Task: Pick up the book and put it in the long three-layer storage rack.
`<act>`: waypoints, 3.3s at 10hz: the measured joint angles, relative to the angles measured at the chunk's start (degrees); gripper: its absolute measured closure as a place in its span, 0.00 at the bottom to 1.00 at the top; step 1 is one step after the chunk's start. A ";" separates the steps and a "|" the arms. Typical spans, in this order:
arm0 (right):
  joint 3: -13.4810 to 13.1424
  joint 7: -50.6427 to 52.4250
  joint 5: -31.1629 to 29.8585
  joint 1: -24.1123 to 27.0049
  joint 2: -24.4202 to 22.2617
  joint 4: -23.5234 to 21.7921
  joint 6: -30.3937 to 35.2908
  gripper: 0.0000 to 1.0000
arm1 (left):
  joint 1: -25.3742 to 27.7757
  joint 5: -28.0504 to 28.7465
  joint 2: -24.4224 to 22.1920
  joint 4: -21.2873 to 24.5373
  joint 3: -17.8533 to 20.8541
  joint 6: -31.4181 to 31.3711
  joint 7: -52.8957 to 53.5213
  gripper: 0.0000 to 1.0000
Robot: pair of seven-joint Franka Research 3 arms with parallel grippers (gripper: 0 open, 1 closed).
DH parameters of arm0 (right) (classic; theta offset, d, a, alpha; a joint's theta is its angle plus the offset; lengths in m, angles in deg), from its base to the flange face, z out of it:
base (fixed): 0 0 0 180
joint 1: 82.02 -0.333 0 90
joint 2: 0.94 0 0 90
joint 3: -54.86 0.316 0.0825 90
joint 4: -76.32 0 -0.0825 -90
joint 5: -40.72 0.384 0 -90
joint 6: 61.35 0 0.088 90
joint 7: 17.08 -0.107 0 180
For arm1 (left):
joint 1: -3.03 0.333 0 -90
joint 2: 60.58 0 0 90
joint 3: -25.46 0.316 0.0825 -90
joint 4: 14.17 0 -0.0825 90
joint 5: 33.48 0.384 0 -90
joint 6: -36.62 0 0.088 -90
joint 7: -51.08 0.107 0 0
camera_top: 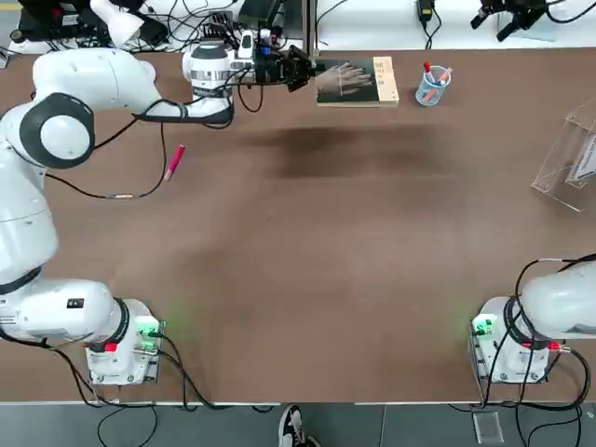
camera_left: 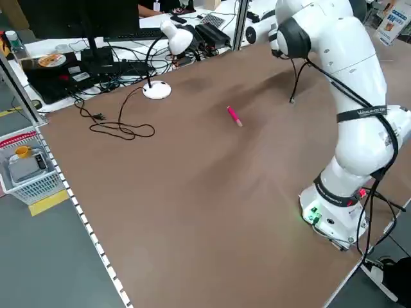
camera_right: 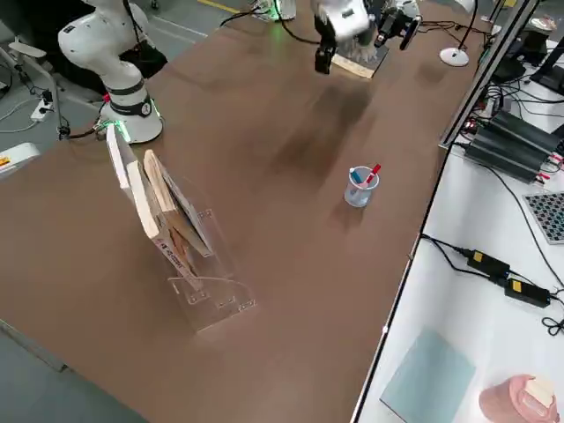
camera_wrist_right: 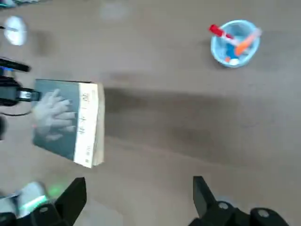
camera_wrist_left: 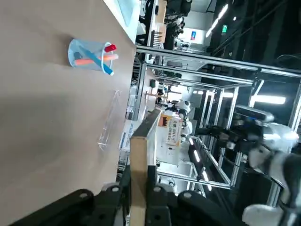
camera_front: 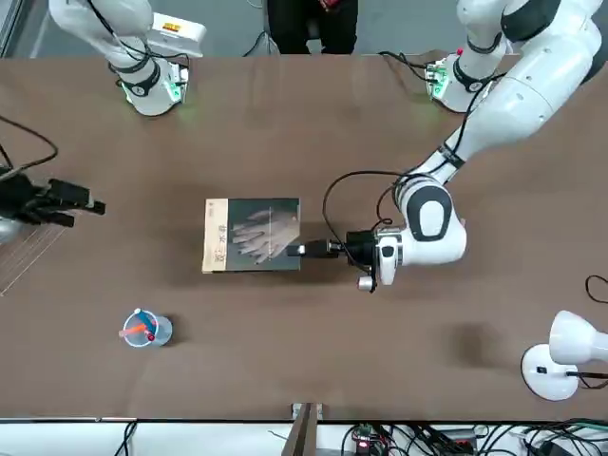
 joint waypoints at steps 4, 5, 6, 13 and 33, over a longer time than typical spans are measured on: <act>-0.03 1.83 15.23 3.67 5.97 -0.94 2.10 0.00 | -0.50 -0.12 0.11 -0.34 0.01 -0.80 0.00 1.00; -0.02 1.79 18.21 3.77 6.95 -2.08 2.10 0.00 | -0.50 -0.12 0.14 -0.38 0.01 -0.88 0.00 1.00; -0.02 1.79 21.26 3.96 7.78 -3.77 2.09 0.00 | -0.51 -0.12 0.16 -0.40 0.01 -0.91 0.00 1.00; 0.19 4.39 35.22 4.50 11.23 -14.84 0.40 0.00 | -0.81 -0.13 0.31 -0.75 0.03 -1.06 0.00 1.00; 13.84 19.32 49.76 7.70 11.43 -28.93 -7.55 0.00 | -1.92 -0.64 0.44 -1.59 0.10 -2.14 -0.06 1.00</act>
